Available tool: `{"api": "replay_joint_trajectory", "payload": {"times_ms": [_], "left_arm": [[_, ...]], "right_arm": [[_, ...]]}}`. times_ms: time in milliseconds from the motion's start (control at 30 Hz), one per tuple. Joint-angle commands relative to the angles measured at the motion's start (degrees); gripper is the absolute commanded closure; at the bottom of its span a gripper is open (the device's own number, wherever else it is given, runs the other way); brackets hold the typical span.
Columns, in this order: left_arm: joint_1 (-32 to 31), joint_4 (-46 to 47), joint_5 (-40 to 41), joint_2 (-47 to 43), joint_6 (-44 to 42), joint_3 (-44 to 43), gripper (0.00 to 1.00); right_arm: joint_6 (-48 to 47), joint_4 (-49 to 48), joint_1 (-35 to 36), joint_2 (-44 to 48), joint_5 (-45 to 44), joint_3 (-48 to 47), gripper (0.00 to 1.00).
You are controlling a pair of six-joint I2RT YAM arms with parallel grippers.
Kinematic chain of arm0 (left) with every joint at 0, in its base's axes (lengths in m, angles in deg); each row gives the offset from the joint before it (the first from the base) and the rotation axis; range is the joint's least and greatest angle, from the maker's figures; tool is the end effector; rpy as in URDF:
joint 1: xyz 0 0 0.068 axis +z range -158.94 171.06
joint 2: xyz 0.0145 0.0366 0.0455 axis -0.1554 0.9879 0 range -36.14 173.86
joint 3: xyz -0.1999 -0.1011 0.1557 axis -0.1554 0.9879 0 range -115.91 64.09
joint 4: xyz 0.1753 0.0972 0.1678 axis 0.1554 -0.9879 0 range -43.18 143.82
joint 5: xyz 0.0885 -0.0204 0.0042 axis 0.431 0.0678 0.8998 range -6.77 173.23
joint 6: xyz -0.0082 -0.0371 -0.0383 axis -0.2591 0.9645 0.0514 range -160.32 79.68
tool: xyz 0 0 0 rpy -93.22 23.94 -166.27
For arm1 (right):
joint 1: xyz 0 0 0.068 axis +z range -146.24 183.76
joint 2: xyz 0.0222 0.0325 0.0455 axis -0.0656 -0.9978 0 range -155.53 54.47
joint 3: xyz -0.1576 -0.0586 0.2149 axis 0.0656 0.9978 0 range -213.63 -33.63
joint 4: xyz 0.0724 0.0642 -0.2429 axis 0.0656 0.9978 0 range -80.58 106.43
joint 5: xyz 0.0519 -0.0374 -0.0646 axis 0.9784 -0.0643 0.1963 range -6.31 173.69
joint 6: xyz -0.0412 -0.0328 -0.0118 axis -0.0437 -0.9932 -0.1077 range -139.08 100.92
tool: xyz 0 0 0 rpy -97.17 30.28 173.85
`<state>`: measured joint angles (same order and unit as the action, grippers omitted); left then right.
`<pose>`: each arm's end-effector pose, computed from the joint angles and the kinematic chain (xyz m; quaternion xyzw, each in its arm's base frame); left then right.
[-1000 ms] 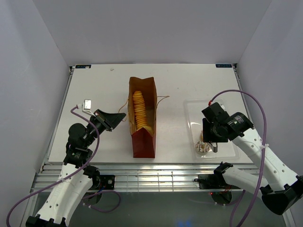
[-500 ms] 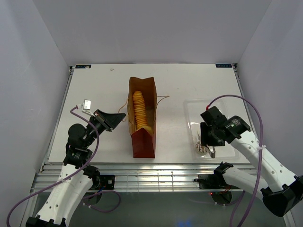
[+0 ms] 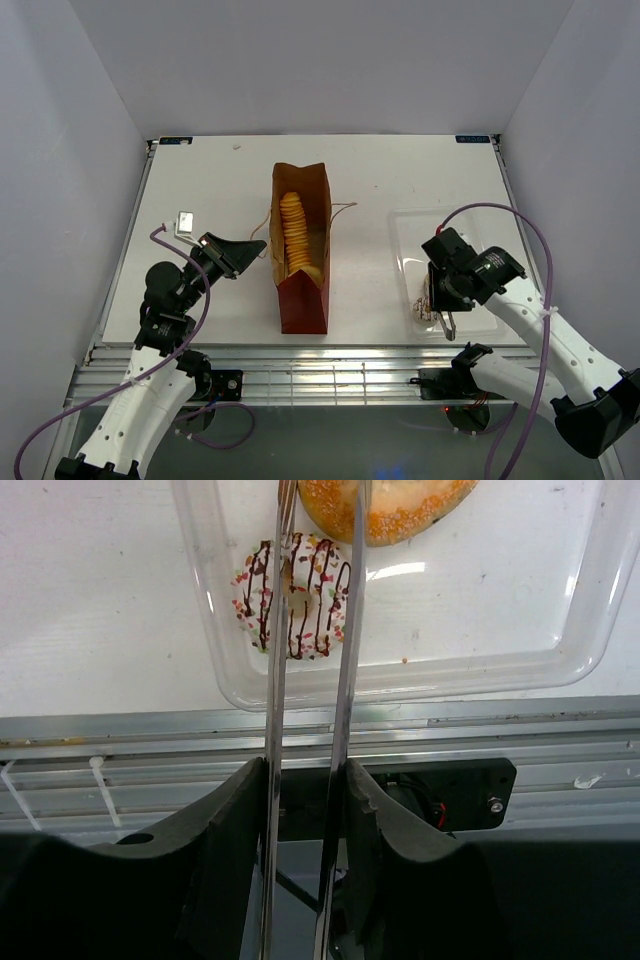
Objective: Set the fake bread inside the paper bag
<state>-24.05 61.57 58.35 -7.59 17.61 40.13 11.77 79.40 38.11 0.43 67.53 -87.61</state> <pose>0.1344 -0.0518 0.2858 -0.0993 0.6820 -0.5411 0.4819 0.1270 0.0747 0.2852 -0.0054 0.9754 -0.0242 0.2191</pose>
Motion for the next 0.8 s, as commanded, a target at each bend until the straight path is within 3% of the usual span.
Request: {"api": "replay_joint_trajectory", "payload": {"times_ms": [0,267,500,767], "left_arm": [[-0.09,-0.54,-0.96,-0.34,-0.19,-0.2,1.0],[-0.09,-1.07,-0.96,0.01,-0.19,-0.47,1.0],[-0.09,-2.3,-1.04,1.06,-0.71,-1.78,1.0],[-0.09,-3.79,-0.87,2.82,-1.33,-4.16,1.0]], "right_arm": [[-0.09,-1.68,-0.07,-1.24,-3.43,-2.88,0.61],[-2.64,-1.51,-0.16,-4.75,-7.3,-12.63,0.69],[-5.71,-2.03,-0.16,-7.48,-7.57,-24.15,0.71],[-10.1,-5.99,-0.16,-7.75,-0.38,-33.82,0.71]]}}
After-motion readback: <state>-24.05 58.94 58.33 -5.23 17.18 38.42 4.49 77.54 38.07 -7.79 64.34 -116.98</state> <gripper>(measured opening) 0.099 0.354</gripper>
